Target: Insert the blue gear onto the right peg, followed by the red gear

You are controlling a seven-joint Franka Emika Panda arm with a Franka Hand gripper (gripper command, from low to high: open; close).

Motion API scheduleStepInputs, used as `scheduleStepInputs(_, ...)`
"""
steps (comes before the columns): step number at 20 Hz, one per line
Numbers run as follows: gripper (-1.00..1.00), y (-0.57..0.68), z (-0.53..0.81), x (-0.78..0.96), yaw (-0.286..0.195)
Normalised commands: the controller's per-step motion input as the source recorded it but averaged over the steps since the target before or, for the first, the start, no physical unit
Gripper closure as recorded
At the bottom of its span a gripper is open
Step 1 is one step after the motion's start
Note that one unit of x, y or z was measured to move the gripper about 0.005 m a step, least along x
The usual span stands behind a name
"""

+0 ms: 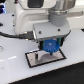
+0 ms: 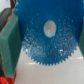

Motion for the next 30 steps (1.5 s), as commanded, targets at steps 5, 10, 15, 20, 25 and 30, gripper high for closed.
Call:
scheduleStepInputs(5, 1.00, -0.17, 0.41, 0.46, 0.000)
scheduleStepInputs(10, 1.00, -0.01, 0.08, 0.36, 0.000)
scheduleStepInputs(15, 1.00, 0.02, -0.05, 0.26, 0.000)
scheduleStepInputs(20, 1.00, 0.06, -0.16, 0.24, 0.000)
scheduleStepInputs(25, 1.00, 0.04, 0.11, 0.07, 0.000)
scheduleStepInputs(30, 1.00, 0.00, 0.14, 0.03, 0.000)
